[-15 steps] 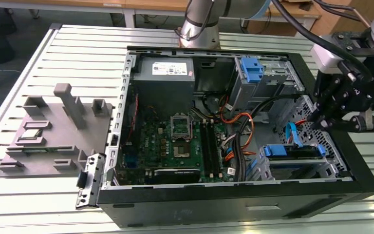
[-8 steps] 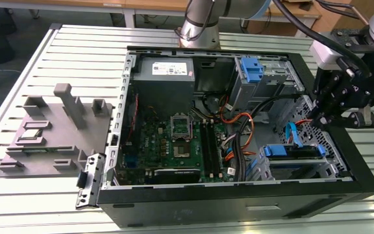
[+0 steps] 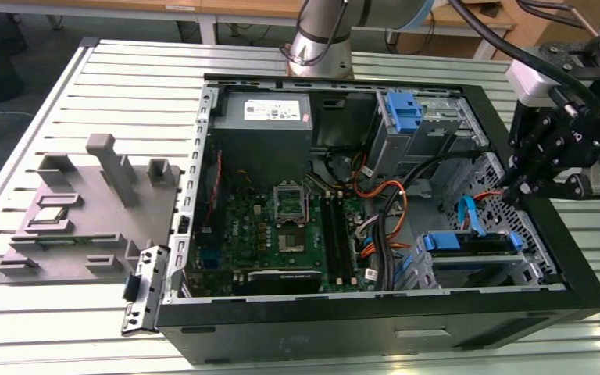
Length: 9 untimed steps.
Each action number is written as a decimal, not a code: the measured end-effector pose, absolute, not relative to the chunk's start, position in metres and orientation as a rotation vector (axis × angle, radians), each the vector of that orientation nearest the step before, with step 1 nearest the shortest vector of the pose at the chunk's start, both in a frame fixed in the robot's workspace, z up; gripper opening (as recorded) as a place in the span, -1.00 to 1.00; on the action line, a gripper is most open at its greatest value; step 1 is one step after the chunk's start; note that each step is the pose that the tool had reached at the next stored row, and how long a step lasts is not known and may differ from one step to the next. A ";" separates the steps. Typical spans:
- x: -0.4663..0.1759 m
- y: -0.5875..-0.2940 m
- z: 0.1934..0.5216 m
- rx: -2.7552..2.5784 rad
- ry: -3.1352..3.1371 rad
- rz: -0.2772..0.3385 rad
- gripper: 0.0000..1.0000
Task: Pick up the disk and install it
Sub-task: 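Insert the second disk wire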
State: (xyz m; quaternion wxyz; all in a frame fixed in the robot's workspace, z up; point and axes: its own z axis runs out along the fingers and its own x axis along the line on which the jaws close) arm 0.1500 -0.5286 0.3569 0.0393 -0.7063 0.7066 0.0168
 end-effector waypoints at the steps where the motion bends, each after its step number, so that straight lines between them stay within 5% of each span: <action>1: 0.151 -0.528 0.356 -2.165 2.166 0.052 -0.53; 9: 0.153 -0.528 0.350 -2.167 2.168 0.051 -0.53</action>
